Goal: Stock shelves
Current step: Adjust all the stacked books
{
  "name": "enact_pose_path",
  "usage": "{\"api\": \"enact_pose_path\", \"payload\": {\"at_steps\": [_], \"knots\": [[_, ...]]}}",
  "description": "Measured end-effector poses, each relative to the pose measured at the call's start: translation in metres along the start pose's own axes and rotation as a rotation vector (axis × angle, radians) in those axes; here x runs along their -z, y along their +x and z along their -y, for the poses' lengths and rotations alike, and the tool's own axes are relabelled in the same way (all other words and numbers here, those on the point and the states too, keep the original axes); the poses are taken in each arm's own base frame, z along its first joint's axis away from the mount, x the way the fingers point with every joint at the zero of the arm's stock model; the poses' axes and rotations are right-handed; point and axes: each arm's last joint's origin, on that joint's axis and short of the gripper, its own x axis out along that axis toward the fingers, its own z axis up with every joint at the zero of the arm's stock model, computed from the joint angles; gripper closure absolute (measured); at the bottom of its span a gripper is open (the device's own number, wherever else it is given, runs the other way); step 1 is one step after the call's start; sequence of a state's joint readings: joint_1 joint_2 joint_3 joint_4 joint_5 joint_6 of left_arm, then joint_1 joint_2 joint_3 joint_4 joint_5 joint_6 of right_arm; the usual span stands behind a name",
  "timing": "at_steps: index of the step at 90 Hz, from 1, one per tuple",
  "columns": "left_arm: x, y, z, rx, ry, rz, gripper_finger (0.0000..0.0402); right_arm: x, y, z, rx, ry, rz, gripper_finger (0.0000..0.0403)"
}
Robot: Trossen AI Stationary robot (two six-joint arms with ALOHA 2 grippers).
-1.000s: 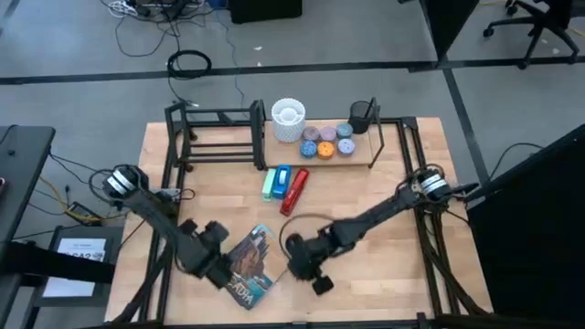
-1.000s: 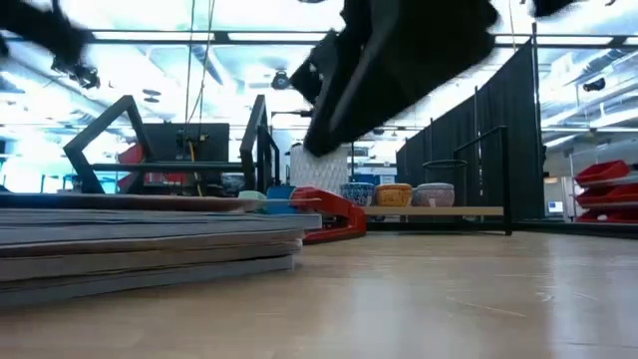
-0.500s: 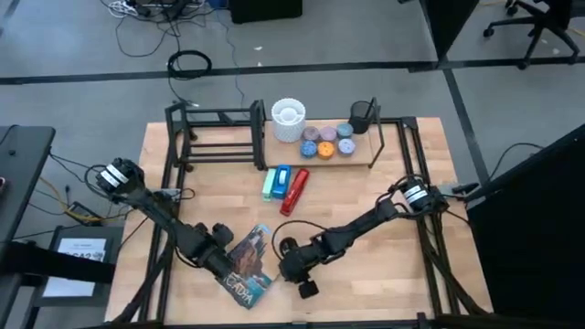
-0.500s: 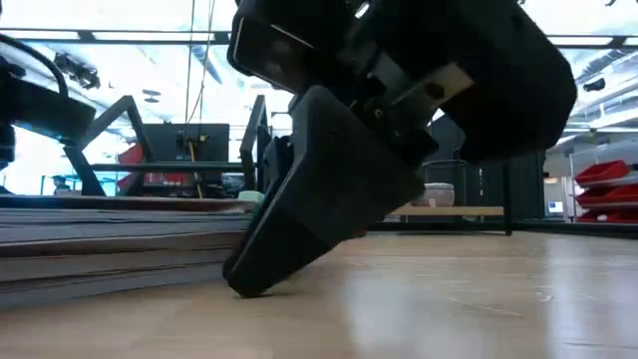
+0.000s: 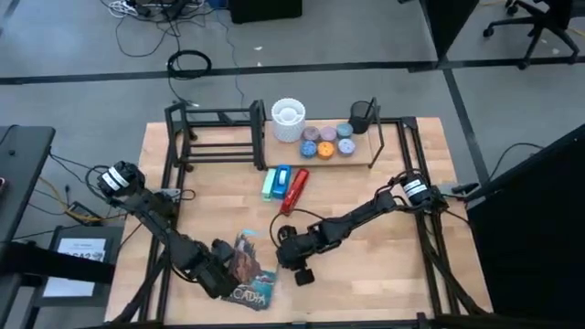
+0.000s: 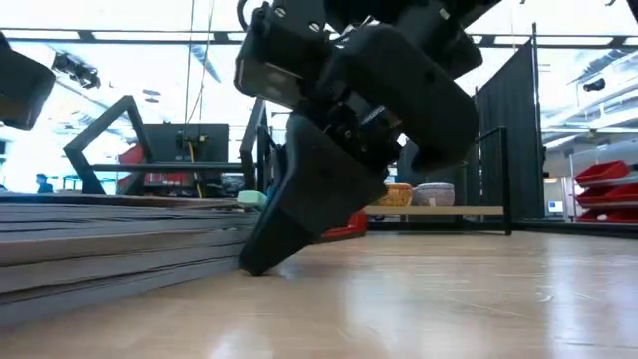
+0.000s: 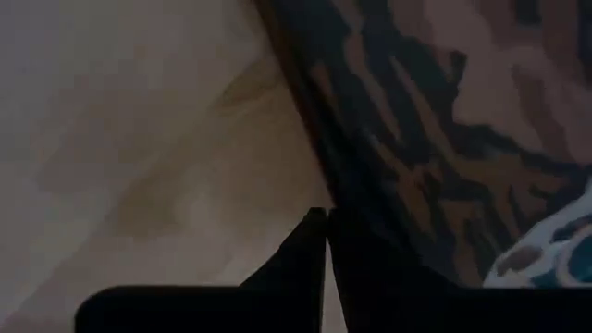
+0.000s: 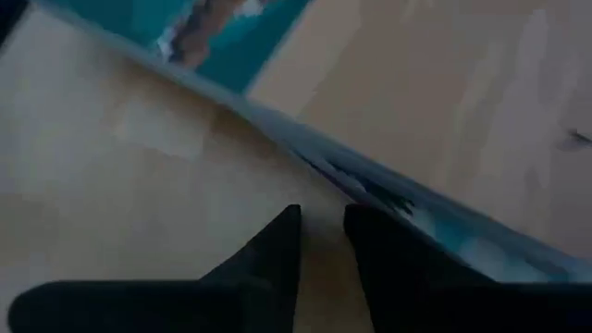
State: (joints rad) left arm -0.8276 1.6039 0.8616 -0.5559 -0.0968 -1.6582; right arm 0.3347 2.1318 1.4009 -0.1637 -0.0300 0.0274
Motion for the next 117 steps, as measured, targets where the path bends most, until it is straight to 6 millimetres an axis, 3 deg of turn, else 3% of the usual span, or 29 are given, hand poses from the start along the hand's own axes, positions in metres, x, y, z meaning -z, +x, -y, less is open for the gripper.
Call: {"api": "enact_pose_path", "payload": {"at_steps": [13, 34, 66, 85, 103, 117], "knots": [[0.003, -0.011, 0.006, -0.037, 0.010, 0.005, 0.0402, -0.007, -0.024, -0.001, -0.015, -0.009, -0.032, 0.0330], [-0.022, -0.029, -0.019, -0.414, 0.125, 0.121, 0.0402, 0.004, -0.018, 0.003, -0.005, 0.007, -0.086, 0.0330], [-0.072, 0.001, -0.030, -0.323, 0.231, 0.188, 0.0402, 0.014, -0.013, 0.022, 0.057, 0.101, -0.047, 0.0330], [-0.097, 0.002, -0.028, -0.317, 0.296, 0.282, 0.0402, 0.014, -0.013, 0.015, 0.059, 0.058, -0.043, 0.0330], [-0.106, -0.004, -0.024, -0.352, 0.334, 0.353, 0.0402, 0.013, -0.012, 0.010, 0.075, 0.046, -0.027, 0.0330], [-0.104, -0.019, -0.022, -0.418, 0.355, 0.223, 0.0402, 0.011, -0.012, 0.008, 0.072, 0.054, -0.007, 0.0330]]}}
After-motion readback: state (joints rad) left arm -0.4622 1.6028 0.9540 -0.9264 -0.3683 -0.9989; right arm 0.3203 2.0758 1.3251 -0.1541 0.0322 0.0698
